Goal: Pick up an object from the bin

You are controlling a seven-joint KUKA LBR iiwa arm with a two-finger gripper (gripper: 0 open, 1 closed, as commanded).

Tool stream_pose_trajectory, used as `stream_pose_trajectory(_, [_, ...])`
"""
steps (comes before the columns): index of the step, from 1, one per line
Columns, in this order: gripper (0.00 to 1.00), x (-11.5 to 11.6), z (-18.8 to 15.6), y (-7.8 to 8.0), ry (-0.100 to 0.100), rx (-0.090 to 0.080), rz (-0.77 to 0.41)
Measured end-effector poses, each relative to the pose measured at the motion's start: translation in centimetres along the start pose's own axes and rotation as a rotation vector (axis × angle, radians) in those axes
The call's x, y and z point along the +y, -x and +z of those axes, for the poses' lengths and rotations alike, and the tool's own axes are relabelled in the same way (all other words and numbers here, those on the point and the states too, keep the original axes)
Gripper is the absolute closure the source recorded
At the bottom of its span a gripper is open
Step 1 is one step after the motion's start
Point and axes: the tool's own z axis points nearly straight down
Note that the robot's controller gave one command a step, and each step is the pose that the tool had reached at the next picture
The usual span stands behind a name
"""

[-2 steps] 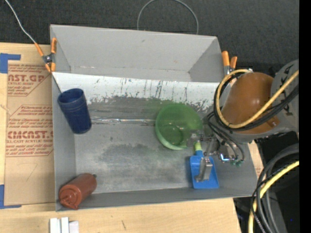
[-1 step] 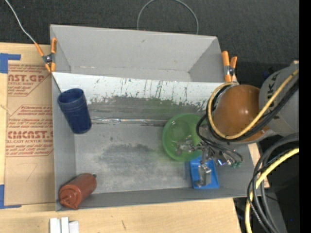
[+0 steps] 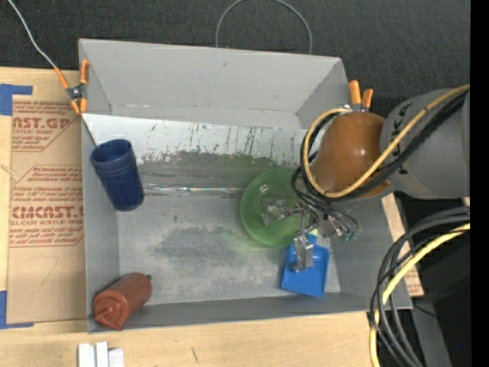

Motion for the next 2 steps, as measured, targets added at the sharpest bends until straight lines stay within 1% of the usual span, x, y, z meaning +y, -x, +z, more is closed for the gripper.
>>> stream_pose_trajectory(1, [1.0, -6.0, -1.41, -9.26, -0.001, -0.002, -0.285])
stream_pose_trajectory(2, [1.0, -6.0, -1.41, -9.27, -0.001, -0.002, -0.285])
